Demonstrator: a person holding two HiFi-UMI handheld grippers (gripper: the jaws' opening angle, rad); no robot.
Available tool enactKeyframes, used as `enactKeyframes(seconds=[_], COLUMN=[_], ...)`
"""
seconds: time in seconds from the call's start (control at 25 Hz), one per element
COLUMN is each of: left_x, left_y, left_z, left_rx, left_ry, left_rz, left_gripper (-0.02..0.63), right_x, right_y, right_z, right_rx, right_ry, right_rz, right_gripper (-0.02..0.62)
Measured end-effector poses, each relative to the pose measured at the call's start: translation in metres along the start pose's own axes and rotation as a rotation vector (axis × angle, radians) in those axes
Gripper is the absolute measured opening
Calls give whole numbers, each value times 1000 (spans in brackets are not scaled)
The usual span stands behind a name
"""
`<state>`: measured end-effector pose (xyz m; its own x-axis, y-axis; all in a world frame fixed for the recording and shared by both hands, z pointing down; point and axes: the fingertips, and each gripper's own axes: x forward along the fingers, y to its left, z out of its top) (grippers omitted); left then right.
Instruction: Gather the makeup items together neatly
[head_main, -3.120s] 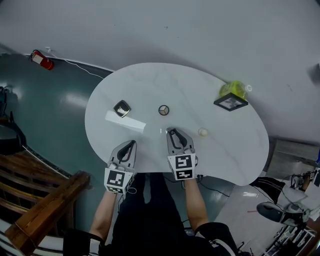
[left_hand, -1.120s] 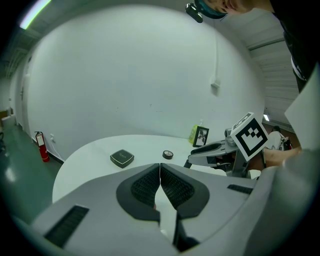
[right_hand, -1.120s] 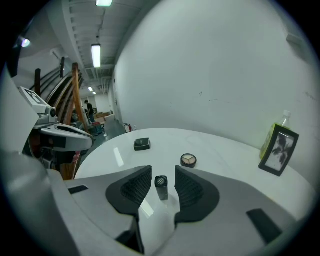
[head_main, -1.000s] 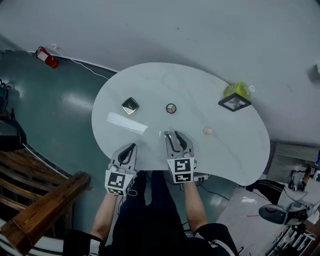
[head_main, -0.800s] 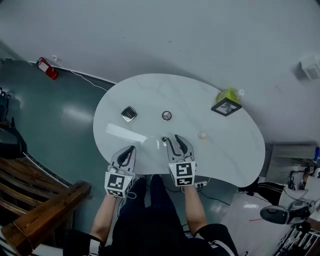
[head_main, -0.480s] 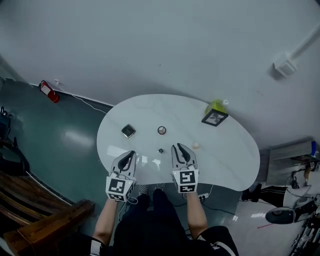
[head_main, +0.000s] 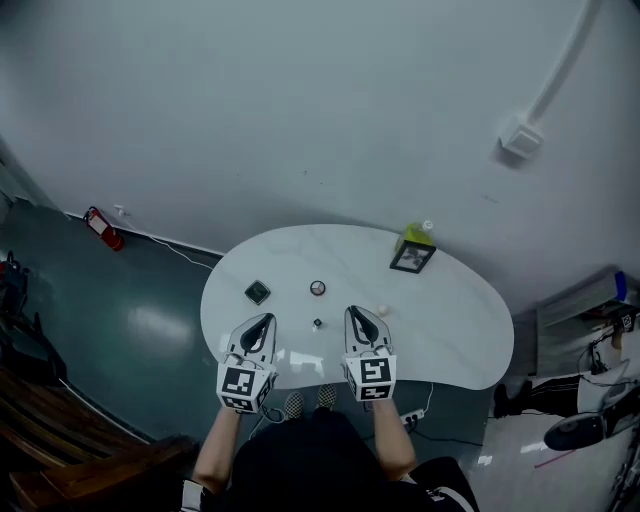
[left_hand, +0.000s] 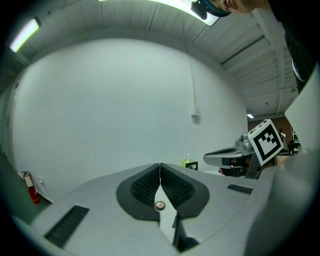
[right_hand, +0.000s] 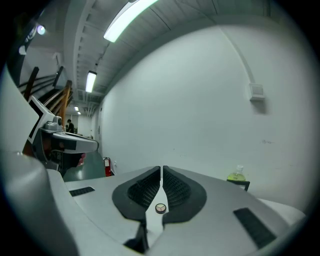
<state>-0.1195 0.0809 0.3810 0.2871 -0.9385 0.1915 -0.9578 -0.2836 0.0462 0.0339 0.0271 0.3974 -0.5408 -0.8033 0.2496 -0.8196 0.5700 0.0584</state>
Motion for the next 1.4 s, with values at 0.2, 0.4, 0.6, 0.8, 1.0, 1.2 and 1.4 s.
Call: enactKeyframes(seconds=[0.2, 0.4, 0.6, 0.8, 1.0, 1.2, 1.4], left_x=[-8, -13, -14, -13, -8, -6, -16], left_y=[-13, -15, -14, -20, -18, -15, -1], left_z=[4, 6, 11, 6, 3, 0, -8], left_rx=[16, 12, 10, 16, 9, 6, -15], left_ry=[-9, -17, -27, -19, -11, 0, 3], left_rz=[-14, -7, 8, 11, 47, 105, 213], left_gripper=[20, 20, 20, 20, 20, 20, 20], right_x=[-15, -24, -26, -26, -17, -5, 12], right_y=[5, 11, 11, 9, 11, 16, 35], right_z=[-4, -9, -7, -13, -15, -14, -17], right_rx=[20, 29, 34, 37, 35, 21, 2], right_ry=[-9, -5, -11, -4, 4, 6, 14], right_rz=[5, 13, 21, 40, 87, 161, 282], right_gripper=[35, 34, 34, 34, 34, 34, 34])
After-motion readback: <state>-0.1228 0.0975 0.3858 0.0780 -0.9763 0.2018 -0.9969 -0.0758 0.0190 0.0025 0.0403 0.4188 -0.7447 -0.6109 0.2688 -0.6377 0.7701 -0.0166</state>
